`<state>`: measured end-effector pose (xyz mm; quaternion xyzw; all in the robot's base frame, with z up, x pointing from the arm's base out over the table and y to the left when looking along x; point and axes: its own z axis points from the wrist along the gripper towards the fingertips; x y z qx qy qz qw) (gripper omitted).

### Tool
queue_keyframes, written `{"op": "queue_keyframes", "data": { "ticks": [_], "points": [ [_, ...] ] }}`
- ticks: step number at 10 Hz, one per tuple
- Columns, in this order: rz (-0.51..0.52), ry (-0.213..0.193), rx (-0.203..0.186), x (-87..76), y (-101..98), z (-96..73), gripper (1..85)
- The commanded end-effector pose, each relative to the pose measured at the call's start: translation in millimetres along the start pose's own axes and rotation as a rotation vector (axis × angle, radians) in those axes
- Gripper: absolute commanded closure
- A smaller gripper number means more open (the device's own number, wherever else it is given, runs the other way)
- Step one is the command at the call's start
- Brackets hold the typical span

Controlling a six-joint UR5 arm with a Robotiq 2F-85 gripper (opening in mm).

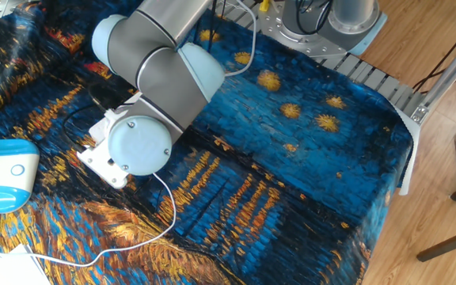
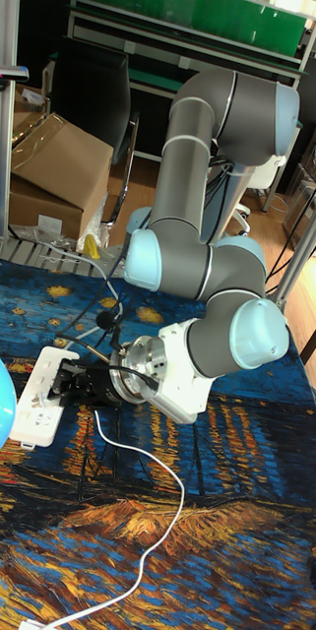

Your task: Plug in the power cord of the desk lamp, turn on the socket, and light up the desk lamp

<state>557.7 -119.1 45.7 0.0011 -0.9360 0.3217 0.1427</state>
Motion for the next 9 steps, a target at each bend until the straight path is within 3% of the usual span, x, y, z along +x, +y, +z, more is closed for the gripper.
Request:
{"op": "queue_keyframes", "data": {
  "ticks": [1,3,4,5,7,9],
  "points": [
    [-0.013,-0.059,-0.016,-15.2,7.3,-13.9,59.7],
    [-0.072,-0.211,-0.058,-46.8,16.7,-25.8,56.7],
    [-0.091,-0.252,-0.060,-55.0,17.1,-29.7,55.0],
    [-0.094,-0.245,-0.075,-48.8,20.4,-35.0,55.0],
    [-0.131,-0.250,-0.065,-32.4,14.8,-49.1,55.3],
    [-0.175,-0.308,-0.092,-26.1,17.1,-60.6,55.3]
  ]
}}
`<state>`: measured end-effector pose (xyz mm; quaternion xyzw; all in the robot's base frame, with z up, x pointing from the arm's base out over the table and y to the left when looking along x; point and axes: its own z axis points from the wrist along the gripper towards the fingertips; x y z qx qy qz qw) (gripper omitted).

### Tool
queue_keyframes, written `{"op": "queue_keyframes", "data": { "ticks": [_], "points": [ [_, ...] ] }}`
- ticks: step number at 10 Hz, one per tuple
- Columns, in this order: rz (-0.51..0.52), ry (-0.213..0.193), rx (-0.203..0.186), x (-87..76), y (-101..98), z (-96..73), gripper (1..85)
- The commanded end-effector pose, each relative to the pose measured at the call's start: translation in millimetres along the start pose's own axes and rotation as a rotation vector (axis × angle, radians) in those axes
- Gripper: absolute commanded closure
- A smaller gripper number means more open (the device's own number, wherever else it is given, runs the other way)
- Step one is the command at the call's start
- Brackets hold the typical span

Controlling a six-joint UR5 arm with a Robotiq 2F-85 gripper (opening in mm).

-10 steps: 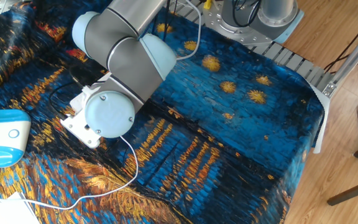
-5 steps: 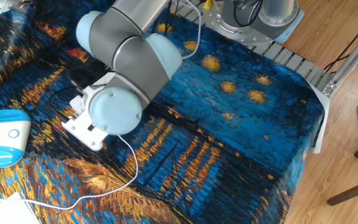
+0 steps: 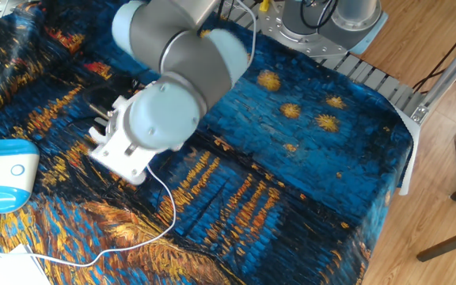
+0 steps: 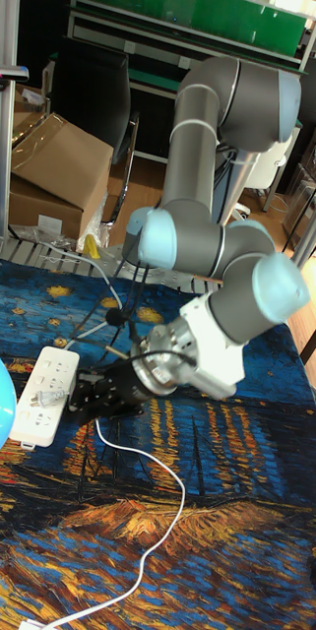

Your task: Plug in the power cord of the desk lamp, turn on the socket, and light up the desk lamp

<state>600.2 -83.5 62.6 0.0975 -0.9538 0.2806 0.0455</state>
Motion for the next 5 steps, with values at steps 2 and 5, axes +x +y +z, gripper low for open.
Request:
{"op": "queue_keyframes", "data": {
  "ticks": [2,5],
  "points": [
    [-0.083,-0.096,-0.028,8.3,4.2,-26.1,55.3],
    [-0.113,-0.053,-0.090,28.2,25.2,-21.5,55.0]
  ]
}}
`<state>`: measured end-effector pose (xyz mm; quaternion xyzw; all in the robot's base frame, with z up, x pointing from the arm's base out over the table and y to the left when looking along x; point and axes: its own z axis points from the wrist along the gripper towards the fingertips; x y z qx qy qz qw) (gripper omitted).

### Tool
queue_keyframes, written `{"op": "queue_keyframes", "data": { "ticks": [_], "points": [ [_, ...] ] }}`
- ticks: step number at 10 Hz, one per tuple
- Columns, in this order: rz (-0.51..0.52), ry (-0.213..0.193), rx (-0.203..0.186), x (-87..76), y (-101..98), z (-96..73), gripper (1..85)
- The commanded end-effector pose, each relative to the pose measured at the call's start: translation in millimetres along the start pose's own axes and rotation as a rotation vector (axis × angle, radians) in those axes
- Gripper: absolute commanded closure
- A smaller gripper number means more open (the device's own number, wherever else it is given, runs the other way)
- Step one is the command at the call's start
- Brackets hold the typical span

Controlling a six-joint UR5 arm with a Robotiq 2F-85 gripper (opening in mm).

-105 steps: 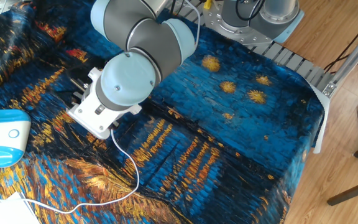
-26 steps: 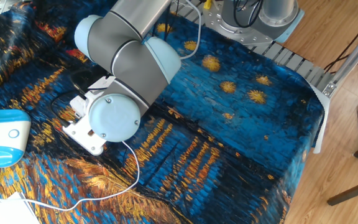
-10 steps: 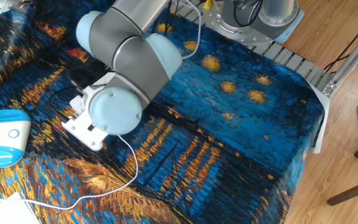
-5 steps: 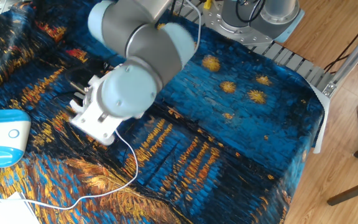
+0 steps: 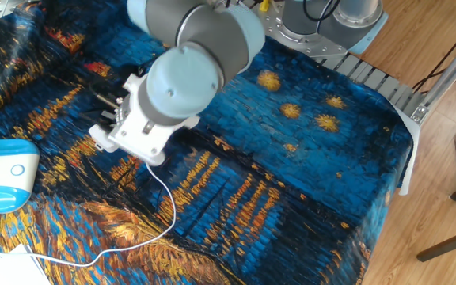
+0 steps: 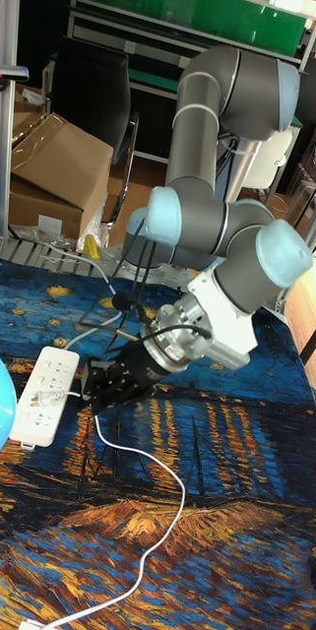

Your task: Plug in the power cord of the desk lamp, turn on the socket, and light up the desk lamp

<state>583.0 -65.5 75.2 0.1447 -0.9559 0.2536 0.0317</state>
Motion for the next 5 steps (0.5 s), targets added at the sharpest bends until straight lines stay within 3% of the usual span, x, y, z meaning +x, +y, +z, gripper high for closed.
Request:
{"op": "queue_keyframes", "data": {
  "ticks": [1,2,4,5],
  "points": [
    [-0.033,-0.009,-0.039,8.5,15.3,4.8,55.0],
    [-0.033,-0.018,-0.023,5.8,13.9,11.7,54.7],
    [-0.044,0.002,0.004,10.4,10.2,12.9,54.7],
    [-0.055,0.014,-0.028,16.0,18.9,11.3,54.7]
  ]
}}
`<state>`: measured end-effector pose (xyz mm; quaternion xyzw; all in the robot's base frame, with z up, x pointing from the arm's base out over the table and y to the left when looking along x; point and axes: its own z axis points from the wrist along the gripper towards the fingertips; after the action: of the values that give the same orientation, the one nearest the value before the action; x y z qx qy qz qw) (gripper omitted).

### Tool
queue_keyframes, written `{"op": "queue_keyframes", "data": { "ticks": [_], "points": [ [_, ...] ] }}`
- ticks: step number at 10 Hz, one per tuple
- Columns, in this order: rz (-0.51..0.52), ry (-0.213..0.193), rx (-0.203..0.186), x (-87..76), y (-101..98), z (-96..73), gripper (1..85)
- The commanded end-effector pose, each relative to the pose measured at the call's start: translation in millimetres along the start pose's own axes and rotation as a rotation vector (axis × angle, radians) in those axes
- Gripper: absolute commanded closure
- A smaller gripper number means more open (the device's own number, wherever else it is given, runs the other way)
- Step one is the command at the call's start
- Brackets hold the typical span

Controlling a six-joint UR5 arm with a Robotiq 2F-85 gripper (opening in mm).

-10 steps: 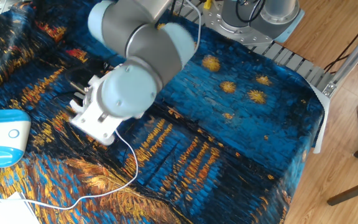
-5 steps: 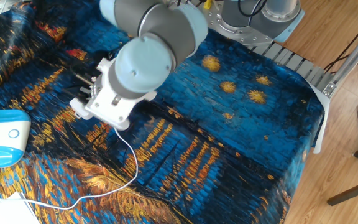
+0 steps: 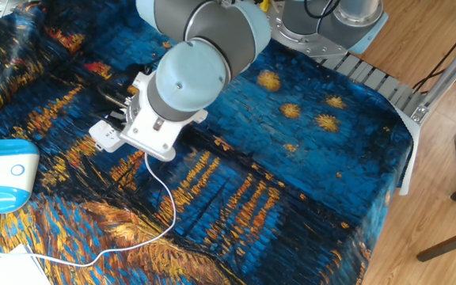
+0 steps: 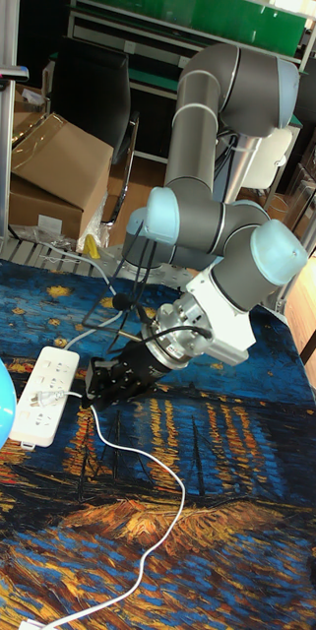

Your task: Plug in the power cord of the desk lamp, turn on the socket, and light up the desk lamp

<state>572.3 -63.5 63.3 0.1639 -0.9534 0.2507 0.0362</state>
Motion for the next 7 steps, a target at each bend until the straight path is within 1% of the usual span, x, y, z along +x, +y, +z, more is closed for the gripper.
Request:
{"op": "queue_keyframes", "data": {
  "ticks": [1,2,3,4,5,6,7],
  "points": [
    [-0.037,0.024,-0.063,11.6,19.9,0.7,54.0],
    [-0.073,0.017,-0.061,9.5,19.6,3.3,53.3],
    [-0.106,0.018,0.011,5.2,-0.2,7.6,53.3],
    [-0.112,0.019,0.041,5.0,-7.9,6.3,53.3],
    [-0.113,0.022,0.024,8.1,-4.2,5.3,53.3],
    [-0.124,0.026,-0.011,10.6,4.0,6.0,53.3],
    [-0.144,0.026,-0.058,10.3,17.6,5.9,53.3]
  ]
}}
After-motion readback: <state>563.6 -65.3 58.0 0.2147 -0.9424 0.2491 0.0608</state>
